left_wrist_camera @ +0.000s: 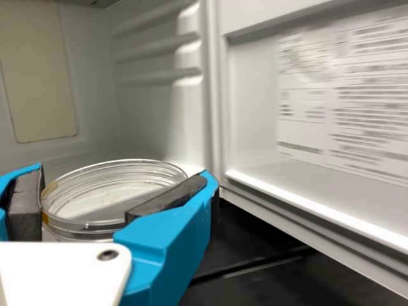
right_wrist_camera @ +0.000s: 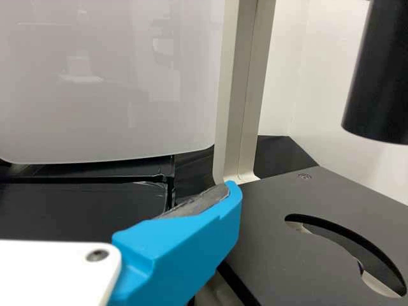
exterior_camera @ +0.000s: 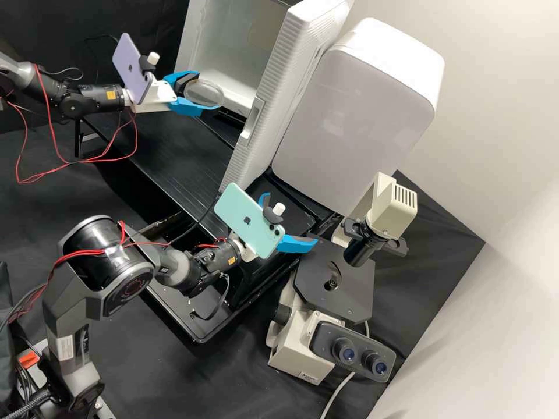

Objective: Place the petri dish in the incubator

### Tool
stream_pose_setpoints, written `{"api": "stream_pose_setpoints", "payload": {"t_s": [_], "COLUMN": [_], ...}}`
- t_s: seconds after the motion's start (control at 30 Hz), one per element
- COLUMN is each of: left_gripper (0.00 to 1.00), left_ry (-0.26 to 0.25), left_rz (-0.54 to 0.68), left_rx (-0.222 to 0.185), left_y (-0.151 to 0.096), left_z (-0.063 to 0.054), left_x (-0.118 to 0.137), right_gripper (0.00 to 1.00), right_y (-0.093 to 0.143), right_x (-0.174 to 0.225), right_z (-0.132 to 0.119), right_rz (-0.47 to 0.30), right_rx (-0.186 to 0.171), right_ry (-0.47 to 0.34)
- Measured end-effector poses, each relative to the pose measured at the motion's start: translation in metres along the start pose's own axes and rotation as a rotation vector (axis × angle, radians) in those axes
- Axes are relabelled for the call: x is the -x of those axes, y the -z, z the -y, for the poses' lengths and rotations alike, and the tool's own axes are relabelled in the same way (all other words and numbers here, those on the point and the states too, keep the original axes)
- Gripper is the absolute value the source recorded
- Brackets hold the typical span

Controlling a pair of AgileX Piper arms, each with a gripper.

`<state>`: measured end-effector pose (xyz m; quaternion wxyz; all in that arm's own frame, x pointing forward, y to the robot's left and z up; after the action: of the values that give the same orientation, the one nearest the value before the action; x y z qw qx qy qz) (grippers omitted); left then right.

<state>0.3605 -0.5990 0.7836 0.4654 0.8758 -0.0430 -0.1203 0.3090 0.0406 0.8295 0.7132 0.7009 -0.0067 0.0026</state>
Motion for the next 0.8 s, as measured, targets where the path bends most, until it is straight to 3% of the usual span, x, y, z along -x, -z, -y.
{"api": "stream_pose_setpoints", "payload": {"t_s": [0.17, 0.4, 0.67, 0.8], "left_gripper": [0.0, 0.0, 0.0, 0.0], "left_ry": [0.004, -0.015, 0.004, 0.026], "left_rz": [-0.052, -0.102, -0.165, -0.213], "left_rx": [0.032, 0.037, 0.031, 0.048], "left_y": [0.005, 0.005, 0.006, 0.008], "left_z": [-0.009, -0.024, -0.03, -0.03], "left_x": [-0.027, -0.052, -0.076, -0.09], "right_gripper": [1.0, 1.0, 1.0, 1.0], "right_y": [0.0, 0.0, 0.0, 0.0], "right_x": [0.0, 0.0, 0.0, 0.0], "right_z": [0.0, 0.0, 0.0, 0.0], "right_rz": [0.0, 0.0, 0.0, 0.0], "right_rx": [0.0, 0.0, 0.0, 0.0], "right_ry": [0.0, 0.0, 0.0, 0.0]}}
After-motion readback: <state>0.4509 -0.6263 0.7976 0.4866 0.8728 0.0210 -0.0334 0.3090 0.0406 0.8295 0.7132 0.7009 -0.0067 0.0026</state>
